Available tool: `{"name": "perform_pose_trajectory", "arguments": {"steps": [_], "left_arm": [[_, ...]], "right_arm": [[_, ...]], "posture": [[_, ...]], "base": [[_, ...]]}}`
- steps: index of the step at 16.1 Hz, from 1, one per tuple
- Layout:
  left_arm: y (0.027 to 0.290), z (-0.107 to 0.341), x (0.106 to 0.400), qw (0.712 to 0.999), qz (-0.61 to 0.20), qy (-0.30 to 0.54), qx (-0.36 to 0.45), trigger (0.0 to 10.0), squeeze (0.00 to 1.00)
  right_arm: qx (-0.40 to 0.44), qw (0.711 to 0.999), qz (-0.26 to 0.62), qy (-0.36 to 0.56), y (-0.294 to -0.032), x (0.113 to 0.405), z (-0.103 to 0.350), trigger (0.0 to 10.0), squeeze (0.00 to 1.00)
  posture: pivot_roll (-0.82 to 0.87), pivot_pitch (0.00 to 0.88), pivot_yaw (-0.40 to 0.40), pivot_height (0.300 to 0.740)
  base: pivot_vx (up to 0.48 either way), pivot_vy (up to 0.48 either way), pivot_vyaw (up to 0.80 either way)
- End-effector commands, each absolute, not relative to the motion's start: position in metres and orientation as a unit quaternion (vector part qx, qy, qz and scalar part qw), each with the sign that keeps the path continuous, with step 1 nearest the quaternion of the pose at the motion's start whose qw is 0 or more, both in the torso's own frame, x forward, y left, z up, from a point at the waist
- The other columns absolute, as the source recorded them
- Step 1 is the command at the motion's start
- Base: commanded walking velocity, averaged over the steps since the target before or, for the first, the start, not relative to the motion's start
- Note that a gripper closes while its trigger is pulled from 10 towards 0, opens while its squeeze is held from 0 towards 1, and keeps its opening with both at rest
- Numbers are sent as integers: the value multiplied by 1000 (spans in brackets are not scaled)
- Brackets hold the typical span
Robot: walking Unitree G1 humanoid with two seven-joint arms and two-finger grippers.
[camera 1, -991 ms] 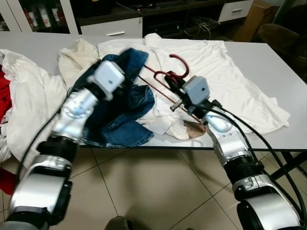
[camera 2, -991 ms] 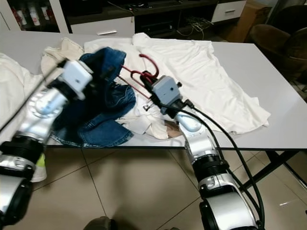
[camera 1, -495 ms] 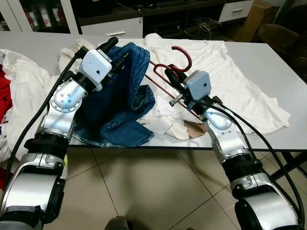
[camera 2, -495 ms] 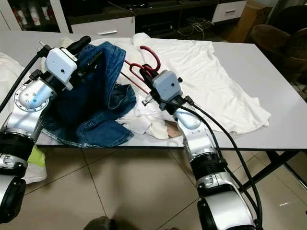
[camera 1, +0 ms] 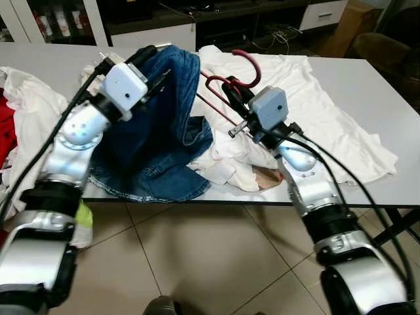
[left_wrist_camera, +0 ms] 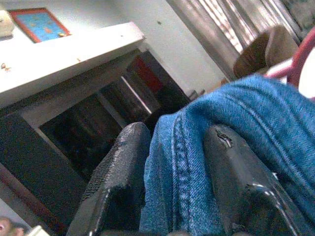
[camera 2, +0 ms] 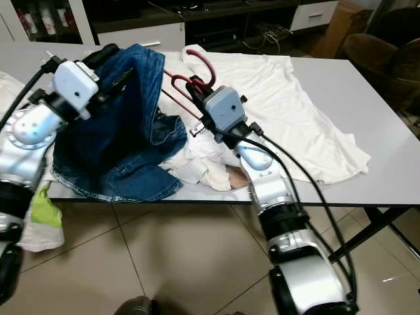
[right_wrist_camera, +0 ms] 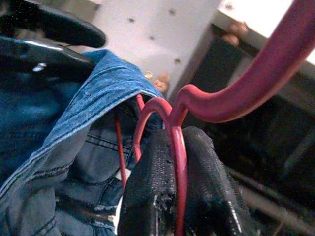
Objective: Hang hanger
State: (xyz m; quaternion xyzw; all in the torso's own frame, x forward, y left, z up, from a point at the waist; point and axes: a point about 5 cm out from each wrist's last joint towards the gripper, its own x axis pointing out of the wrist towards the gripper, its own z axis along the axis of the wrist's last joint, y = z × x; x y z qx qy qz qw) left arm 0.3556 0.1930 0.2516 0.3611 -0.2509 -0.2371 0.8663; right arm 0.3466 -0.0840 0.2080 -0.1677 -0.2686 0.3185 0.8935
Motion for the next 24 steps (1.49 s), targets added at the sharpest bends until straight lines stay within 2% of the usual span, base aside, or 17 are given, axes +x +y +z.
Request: {"name": "perform_pose_trajectory", "arguments": {"steps": [1,2,3,4,7,10,11,12,15,18,24], "left_arm": [[191,250,354,856,-252,-243,381,10000,0],[194,250,352,849,-259,-238,395,10000,0],[198,250,349,846,-265,-236,398,10000,259],[199,250,347,849,-275,-234,387,10000,1000],[193,243,341,840,-323,-210,382,10000,1000],[190,243,342,832,-320,-215,398,10000,1000],[189,238,342,819,-344,-190,417,10000,0],[189,237,341,812,-356,-176,428,10000,0],[190,241,343,809,-354,-177,434,10000,0],[191,245,344,792,-361,-168,462,10000,0],[191,246,344,788,-366,-166,467,10000,0]], "right_arm": [[-181,880,326,-294,-83,343,217,10000,0],[-187,880,326,-291,-85,343,215,10000,0],[-200,878,325,-290,-87,342,213,10000,0],[-209,875,326,-290,-88,341,211,10000,0],[-238,861,341,-293,-83,336,206,10000,0],[-272,846,352,-294,-81,333,201,10000,0],[-305,829,361,-298,-83,331,199,10000,0],[-332,815,367,-303,-84,330,198,10000,0],[-357,800,373,-307,-85,329,196,10000,0],[-392,767,397,-317,-80,322,191,10000,0],[-396,762,401,-318,-81,321,190,10000,0]], "posture": [[152,0,-28,740],[154,0,-29,740],[155,0,-29,740],[155,0,-29,740],[153,0,-28,740],[151,0,-28,740],[152,0,-27,740],[154,0,-23,740],[156,0,-22,740],[157,0,-21,740],[160,0,-22,740]], "base": [[0,0,0],[0,0,0],[0,0,0],[0,0,0],[0,0,0],[0,0,0],[0,0,0],[0,0,0],[0,0,0],[0,0,0],[0,0,0]]}}
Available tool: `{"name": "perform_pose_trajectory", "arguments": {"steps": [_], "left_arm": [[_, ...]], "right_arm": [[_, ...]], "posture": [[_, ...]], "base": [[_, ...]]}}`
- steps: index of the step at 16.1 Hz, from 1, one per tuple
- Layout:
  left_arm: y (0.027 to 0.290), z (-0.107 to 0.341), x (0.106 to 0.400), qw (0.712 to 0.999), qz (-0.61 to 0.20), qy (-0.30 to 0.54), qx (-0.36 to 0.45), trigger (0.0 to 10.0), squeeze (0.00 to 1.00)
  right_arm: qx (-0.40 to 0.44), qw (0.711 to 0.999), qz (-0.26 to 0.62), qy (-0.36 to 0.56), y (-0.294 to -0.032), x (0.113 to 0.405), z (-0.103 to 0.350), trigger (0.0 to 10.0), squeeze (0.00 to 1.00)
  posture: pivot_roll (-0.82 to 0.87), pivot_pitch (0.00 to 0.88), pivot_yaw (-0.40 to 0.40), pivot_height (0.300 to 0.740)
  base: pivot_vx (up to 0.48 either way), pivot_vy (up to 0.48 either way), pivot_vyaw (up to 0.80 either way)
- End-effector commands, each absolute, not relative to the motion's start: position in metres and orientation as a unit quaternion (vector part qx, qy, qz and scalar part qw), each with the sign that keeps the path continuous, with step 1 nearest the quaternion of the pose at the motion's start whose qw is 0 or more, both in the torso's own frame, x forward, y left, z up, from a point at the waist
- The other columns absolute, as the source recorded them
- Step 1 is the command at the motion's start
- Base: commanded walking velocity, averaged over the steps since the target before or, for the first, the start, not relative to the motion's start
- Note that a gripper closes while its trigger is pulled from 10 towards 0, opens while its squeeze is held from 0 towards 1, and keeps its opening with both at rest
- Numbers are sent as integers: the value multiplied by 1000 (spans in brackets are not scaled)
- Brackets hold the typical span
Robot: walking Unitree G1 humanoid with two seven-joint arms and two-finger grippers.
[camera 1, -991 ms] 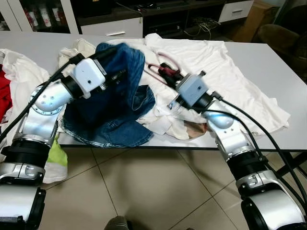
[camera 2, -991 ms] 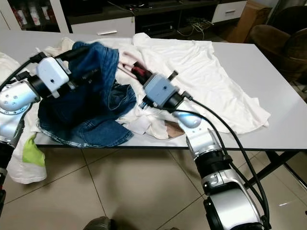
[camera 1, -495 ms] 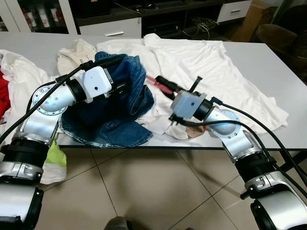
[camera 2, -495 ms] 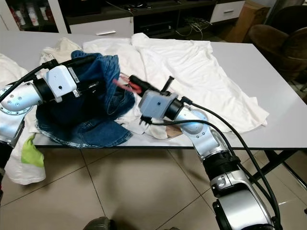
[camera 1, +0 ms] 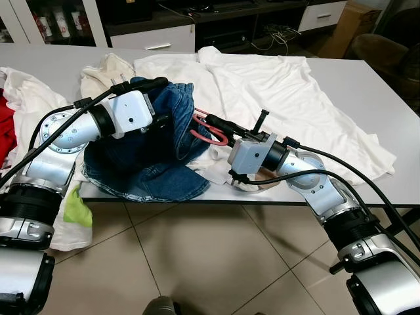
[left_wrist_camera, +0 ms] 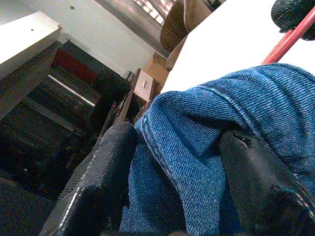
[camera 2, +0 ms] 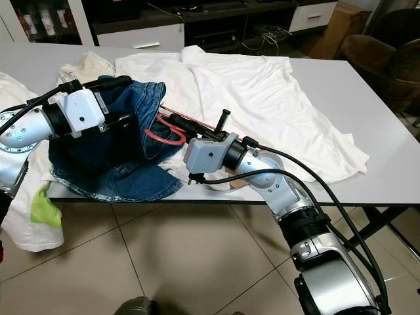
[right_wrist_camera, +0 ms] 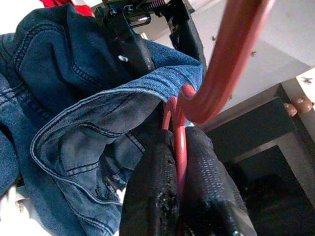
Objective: Hang hanger
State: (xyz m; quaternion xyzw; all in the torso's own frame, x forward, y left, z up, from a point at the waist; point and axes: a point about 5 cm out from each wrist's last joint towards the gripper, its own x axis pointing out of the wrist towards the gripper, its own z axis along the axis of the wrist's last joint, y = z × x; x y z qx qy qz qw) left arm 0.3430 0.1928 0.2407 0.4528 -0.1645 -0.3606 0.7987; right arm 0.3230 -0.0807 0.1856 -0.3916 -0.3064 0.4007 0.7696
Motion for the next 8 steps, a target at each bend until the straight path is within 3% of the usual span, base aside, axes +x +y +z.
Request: {"name": "perform_pose_trajectory", "arguments": {"steps": [1,8], "left_arm": [[191,246,344,788,-366,-166,467,10000,0],[191,246,344,788,-366,-166,467,10000,0]], "right_arm": [[-396,762,401,-318,-81,321,190,10000,0],[-396,762,401,-318,-81,321,190,10000,0]], "posture": [[160,0,-22,740],[160,0,-22,740]], "base": [[0,0,0],[0,0,0]]}}
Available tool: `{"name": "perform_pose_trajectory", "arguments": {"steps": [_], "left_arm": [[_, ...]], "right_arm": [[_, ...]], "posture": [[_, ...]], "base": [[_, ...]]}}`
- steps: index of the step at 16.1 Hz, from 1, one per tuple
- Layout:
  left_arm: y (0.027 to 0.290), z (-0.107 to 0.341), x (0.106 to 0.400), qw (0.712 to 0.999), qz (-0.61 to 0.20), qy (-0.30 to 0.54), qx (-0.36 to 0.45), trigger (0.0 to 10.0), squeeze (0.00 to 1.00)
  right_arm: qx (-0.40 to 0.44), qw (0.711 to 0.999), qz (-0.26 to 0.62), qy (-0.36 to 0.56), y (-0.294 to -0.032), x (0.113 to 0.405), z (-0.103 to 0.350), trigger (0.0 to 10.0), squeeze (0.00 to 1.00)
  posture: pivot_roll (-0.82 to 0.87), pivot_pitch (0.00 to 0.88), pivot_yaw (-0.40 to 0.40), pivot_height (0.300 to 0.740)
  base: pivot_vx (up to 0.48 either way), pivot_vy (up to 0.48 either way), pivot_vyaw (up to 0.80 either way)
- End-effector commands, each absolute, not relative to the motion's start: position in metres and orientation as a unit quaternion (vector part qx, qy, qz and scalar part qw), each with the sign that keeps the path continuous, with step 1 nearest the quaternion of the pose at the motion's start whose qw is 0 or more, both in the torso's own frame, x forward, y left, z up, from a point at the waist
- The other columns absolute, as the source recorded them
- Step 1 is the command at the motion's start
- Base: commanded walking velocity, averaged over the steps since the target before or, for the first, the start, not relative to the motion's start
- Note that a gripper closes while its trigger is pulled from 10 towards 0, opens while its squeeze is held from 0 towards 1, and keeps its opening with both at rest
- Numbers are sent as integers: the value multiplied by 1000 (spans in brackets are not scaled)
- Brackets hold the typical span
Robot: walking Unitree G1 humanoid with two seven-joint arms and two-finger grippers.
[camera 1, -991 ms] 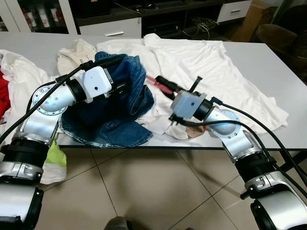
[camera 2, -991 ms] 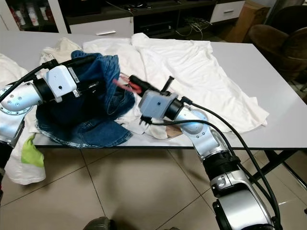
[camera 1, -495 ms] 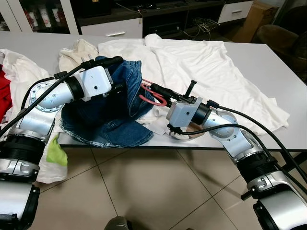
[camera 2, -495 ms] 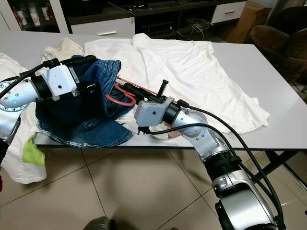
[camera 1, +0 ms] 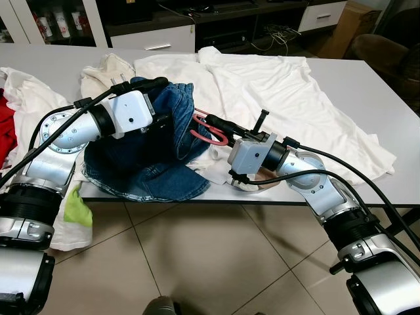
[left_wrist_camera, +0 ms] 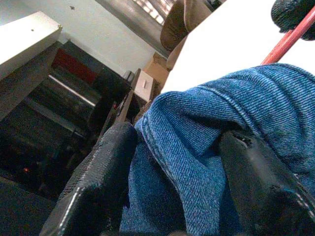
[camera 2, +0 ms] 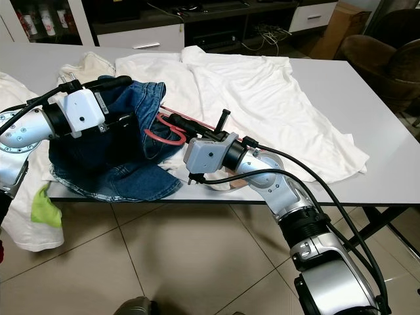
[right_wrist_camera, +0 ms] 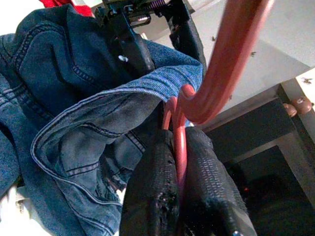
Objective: Hang hanger
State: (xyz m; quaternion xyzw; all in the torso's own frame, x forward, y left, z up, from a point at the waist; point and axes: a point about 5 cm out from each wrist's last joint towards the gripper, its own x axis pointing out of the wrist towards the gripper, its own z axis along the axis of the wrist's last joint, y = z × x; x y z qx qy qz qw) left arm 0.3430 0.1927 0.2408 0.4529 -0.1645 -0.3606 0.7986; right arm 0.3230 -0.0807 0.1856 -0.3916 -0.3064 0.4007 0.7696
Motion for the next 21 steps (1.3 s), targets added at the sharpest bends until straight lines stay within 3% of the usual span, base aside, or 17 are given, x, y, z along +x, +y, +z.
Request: {"name": "perform_pose_trajectory", "arguments": {"steps": [1,3,5,7,13,16,17,19,21], "left_arm": [[191,246,344,788,-366,-166,467,10000,0],[191,246,344,788,-366,-166,467,10000,0],[180,215,349,820,-390,-129,400,10000,0],[179,202,349,836,-381,-118,376,10000,0],[180,198,351,843,-368,-121,373,10000,0],[179,200,351,834,-374,-123,388,10000,0],[179,201,352,820,-382,-120,408,10000,0],[178,203,351,810,-387,-122,422,10000,0],[177,213,352,782,-392,-135,465,10000,0]], "right_arm": [[-396,762,401,-318,-81,321,190,10000,0],[-396,762,401,-318,-81,321,190,10000,0],[-370,793,365,-319,-90,329,197,10000,0],[-361,800,359,-316,-92,330,197,10000,0],[-356,802,362,-314,-91,329,195,10000,0],[-374,785,379,-316,-88,325,191,10000,0],[-407,763,387,-321,-88,323,189,10000,0],[-431,748,385,-325,-88,324,190,10000,0],[-484,707,397,-329,-89,324,190,10000,0]], "posture": [[160,0,-22,740],[160,0,-22,740],[146,0,-25,740],[148,0,-27,740],[146,0,-22,740],[146,0,-21,740],[146,0,-21,740],[145,0,-20,740],[147,0,-25,740]], "base": [[0,0,0],[0,0,0],[0,0,0],[0,0,0],[0,0,0],[0,0,0],[0,0,0],[0,0,0],[0,0,0]]}}
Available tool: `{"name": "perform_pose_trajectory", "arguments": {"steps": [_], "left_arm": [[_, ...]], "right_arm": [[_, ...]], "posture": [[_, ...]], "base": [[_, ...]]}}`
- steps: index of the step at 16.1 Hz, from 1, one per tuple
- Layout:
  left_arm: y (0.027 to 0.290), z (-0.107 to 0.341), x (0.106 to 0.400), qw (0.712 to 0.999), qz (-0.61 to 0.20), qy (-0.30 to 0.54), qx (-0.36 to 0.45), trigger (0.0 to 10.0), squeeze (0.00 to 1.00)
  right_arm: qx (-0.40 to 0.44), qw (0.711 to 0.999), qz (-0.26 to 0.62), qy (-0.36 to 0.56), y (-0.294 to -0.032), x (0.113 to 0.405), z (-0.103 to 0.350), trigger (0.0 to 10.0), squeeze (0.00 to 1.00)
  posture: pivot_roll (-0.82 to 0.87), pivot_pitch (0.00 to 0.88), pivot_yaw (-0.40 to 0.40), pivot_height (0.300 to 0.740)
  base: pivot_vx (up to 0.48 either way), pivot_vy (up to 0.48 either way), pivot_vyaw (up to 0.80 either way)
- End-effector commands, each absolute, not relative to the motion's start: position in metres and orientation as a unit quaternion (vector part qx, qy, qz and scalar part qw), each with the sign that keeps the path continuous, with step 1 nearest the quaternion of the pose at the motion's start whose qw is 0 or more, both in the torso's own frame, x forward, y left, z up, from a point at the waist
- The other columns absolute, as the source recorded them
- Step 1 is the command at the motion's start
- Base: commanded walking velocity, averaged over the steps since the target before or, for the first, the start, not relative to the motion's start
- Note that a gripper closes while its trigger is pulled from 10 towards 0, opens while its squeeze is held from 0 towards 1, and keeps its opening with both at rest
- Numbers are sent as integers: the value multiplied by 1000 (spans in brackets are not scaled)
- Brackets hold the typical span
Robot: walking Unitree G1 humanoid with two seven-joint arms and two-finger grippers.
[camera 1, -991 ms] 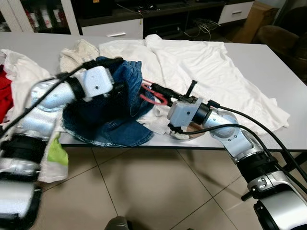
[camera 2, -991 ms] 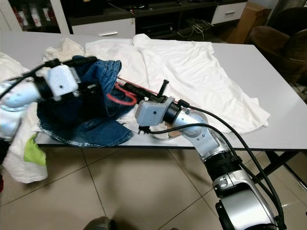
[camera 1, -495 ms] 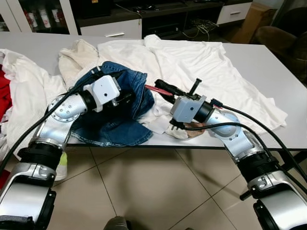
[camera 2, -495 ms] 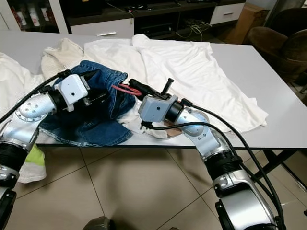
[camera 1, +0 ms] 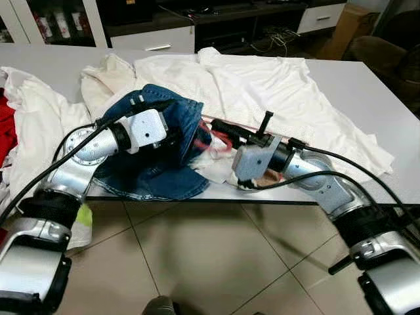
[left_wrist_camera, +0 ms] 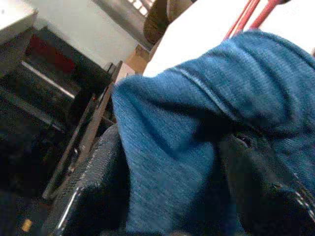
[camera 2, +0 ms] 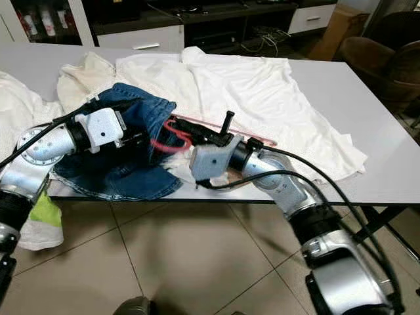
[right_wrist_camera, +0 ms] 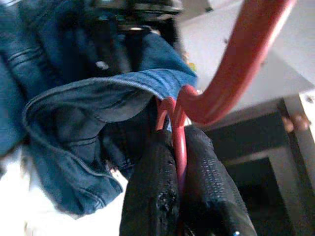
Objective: Hang hanger
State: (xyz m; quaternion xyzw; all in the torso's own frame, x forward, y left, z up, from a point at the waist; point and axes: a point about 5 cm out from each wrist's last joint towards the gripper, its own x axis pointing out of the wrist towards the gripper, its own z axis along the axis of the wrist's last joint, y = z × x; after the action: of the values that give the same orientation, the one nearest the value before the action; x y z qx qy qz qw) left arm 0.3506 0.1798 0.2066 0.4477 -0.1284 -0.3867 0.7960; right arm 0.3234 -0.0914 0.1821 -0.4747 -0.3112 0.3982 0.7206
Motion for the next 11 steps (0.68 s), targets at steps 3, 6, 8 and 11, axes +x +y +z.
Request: {"name": "perform_pose_trajectory", "arguments": {"steps": [3,6,8,11], "left_arm": [[179,226,352,752,-399,-144,505,10000,0],[179,225,351,738,-419,-128,513,10000,0],[178,218,350,732,-448,-105,502,10000,0],[176,213,352,736,-446,-95,501,10000,0]], "right_arm": [[-495,692,396,-346,-87,324,197,10000,0],[-494,694,378,-363,-87,328,205,10000,0],[-490,694,370,-377,-83,328,211,10000,0],[-484,690,372,-388,-78,325,212,10000,0]], "posture": [[150,0,-30,740],[153,0,-30,740],[153,0,-30,740],[146,0,-27,740]], "base": [[0,0,0],[0,0,0],[0,0,0],[0,0,0]]}}
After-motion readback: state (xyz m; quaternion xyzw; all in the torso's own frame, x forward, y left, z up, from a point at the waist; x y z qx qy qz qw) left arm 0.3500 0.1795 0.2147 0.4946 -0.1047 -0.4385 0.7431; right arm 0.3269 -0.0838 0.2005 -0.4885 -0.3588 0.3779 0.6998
